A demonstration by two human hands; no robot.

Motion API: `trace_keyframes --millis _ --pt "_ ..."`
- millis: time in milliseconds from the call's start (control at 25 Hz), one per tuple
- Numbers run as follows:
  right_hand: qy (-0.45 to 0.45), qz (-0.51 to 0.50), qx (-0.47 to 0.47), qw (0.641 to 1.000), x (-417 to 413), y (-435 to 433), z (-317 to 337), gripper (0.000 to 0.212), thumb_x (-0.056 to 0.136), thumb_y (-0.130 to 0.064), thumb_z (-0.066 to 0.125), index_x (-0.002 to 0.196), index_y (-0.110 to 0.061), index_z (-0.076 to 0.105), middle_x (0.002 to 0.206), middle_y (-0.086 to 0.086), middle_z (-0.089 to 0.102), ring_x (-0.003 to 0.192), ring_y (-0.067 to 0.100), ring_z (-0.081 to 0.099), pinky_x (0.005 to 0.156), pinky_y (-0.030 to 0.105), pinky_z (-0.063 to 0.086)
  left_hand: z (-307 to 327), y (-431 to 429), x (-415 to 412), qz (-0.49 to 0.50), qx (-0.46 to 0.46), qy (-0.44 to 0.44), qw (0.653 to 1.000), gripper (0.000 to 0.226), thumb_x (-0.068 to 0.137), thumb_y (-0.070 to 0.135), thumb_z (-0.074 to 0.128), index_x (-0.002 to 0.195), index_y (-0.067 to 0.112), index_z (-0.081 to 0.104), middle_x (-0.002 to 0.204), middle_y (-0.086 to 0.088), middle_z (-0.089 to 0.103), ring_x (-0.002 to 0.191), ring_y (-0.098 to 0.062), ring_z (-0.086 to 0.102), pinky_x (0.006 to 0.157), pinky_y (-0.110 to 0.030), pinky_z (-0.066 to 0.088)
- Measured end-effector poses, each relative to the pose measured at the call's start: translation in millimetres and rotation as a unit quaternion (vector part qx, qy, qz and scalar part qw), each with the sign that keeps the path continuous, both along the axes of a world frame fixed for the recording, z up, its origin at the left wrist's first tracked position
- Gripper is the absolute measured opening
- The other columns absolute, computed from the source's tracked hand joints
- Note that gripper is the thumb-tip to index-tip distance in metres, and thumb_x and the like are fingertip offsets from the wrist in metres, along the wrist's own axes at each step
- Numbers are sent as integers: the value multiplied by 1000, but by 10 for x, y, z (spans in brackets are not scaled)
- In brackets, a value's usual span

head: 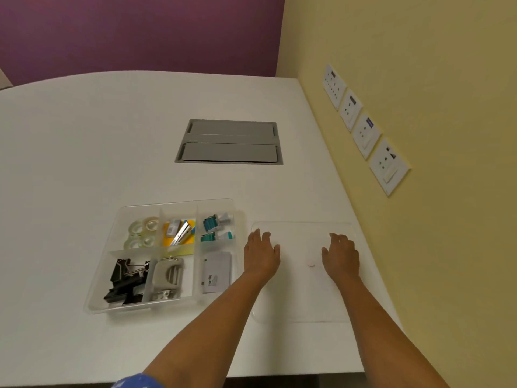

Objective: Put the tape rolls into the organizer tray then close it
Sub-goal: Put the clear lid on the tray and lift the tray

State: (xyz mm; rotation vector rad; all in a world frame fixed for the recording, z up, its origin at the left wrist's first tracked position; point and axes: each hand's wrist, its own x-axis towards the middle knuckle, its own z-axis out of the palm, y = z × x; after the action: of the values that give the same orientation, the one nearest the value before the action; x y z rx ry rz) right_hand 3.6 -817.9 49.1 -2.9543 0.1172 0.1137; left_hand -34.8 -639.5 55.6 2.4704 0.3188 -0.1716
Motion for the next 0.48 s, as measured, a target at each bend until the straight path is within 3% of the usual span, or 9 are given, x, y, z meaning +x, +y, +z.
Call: trace_keyframes --millis 200,480 --pt "57 -97 2 994 -114 -433 -164 54 97 -31 44 143 -7 27 148 17 34 133 33 38 107 43 38 -112 -100 10 82 -40 128 988 65 97 34 43 148 10 11 158 -17 0 145 -33 3 117 -43 16" --pt "-2 -205 128 970 -3 -483 -93 46 94 -17 51 137 -3 40 129 25 54 119 41 51 97 46 45 75 -113 150 217 -174 132 951 66 93 34 49 146 11 18 150 -16 26 137 -33 27 110 -47 31"
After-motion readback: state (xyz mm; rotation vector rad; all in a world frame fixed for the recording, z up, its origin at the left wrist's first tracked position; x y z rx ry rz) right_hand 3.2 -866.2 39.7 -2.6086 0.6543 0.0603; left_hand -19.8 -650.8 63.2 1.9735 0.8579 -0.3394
